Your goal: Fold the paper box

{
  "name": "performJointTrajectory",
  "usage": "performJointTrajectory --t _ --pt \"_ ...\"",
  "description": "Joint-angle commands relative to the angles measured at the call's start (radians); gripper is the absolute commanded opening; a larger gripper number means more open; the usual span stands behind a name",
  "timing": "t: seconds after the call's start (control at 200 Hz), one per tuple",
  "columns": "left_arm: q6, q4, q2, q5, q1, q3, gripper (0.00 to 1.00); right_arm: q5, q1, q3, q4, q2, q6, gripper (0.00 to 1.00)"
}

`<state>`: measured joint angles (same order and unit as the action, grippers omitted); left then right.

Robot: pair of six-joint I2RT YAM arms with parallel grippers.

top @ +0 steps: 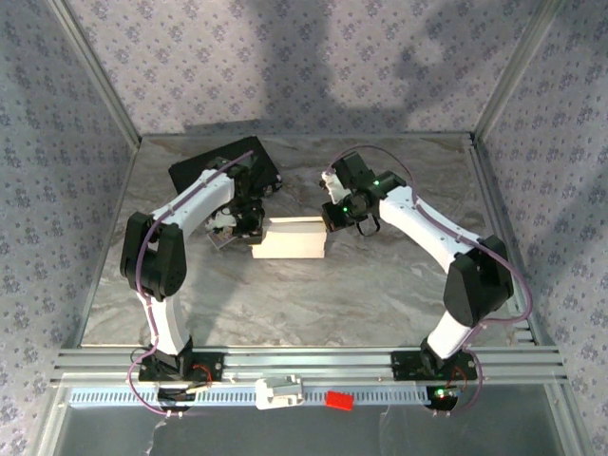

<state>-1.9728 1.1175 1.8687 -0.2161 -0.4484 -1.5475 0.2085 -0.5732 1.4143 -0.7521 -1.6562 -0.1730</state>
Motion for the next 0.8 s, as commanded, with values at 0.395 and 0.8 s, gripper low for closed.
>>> performJointTrajectory --t 0.395,0.8 --pt "-0.054 -0.016 -0.002 -0.002 -0.004 0.043 0.19 -0.064 -0.056 -0.027 -0.035 0.01 -0.254 0.0" --pt "-0.068 -0.045 -0.02 0.001 -0.006 0.076 0.17 -0.274 -0.153 -0.146 0.025 0.037 -0.291 0.0"
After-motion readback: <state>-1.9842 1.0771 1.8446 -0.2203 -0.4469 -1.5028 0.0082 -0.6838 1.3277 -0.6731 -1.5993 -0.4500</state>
